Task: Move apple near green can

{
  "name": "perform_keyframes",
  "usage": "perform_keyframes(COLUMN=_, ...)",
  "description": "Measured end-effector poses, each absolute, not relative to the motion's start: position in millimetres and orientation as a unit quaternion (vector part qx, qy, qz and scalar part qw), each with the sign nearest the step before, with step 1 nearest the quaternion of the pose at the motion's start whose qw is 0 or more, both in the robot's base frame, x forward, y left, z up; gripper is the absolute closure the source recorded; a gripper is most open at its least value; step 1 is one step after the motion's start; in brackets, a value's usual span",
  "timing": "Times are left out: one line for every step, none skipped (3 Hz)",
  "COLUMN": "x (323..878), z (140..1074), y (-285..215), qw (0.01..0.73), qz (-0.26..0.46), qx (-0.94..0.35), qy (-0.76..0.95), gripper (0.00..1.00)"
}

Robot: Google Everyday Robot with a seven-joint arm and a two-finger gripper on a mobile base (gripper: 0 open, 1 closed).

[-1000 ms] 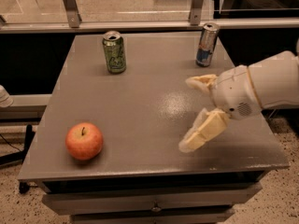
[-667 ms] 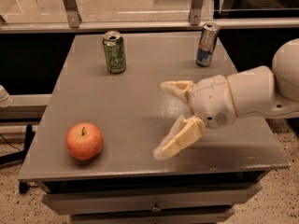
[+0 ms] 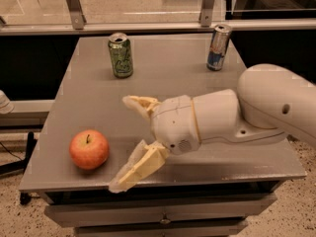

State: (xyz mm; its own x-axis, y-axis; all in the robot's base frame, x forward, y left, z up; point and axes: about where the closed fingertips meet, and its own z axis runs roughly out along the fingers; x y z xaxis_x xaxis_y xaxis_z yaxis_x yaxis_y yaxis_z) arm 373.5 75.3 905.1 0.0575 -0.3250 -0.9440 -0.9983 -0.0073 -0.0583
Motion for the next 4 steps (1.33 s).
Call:
perform_keyframes(x=372, z=877, y=106, qw=0.415, qz=0.386, qx=-0.598, qy=0.566, gripper=0.0)
perform_keyframes(x=384, z=850, y=122, qw=0.407, qz=0.372, qx=-0.6, qy=0.58, gripper=0.0)
perform_keyframes(x=398, z=834, y=130, qw=0.402, qz=0.366, qx=-0.591, qy=0.597, gripper=0.18)
perform_keyframes(x=408, z=834, y=133, qw=0.402, qz=0.368, qx=-0.579, qy=0.607, gripper=0.41)
